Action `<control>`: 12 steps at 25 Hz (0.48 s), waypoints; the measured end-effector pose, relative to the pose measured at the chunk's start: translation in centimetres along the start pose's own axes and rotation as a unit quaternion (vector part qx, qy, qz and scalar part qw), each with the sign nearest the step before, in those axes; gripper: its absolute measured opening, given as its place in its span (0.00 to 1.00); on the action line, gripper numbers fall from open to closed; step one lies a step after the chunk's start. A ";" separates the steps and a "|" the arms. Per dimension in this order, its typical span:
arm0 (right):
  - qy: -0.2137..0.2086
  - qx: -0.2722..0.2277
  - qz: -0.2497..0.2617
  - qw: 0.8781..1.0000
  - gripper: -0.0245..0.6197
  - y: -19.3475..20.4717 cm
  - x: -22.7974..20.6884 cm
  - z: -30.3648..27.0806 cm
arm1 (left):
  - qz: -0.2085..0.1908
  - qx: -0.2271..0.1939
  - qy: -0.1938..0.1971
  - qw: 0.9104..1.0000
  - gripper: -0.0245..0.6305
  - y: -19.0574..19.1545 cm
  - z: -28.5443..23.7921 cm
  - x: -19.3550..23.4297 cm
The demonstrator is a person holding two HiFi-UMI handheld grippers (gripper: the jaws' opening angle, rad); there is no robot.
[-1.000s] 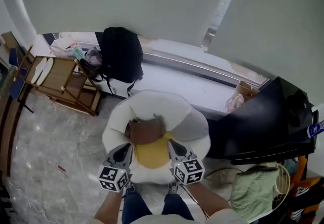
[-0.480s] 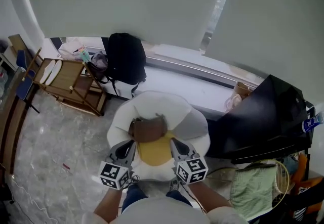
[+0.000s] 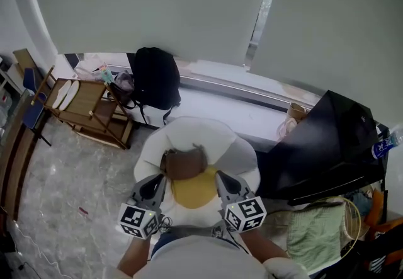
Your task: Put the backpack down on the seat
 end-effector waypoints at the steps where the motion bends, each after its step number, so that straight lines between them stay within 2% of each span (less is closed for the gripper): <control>1: 0.003 -0.003 0.010 1.000 0.08 -0.3 0.0 0.5 | -0.002 -0.003 -0.002 1.000 0.10 -0.2 0.2 -0.2; 5: 0.013 -0.014 0.042 0.999 0.08 -1.1 0.5 1.9 | -0.006 -0.015 -0.012 1.000 0.10 -0.7 1.2 -1.1; 12: 0.000 -0.012 0.056 0.998 0.08 -1.3 1.1 3.6 | -0.001 -0.025 -0.023 0.999 0.10 -0.9 2.7 -2.2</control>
Point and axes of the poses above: the fingertips, and each gripper's own axes: z backward along the fingers, x to its left, y out of its underside, the point moved 10 cm from there along z, backward along the fingers, and after that the axes turned 10 degrees about x, right-handed, at the moved point
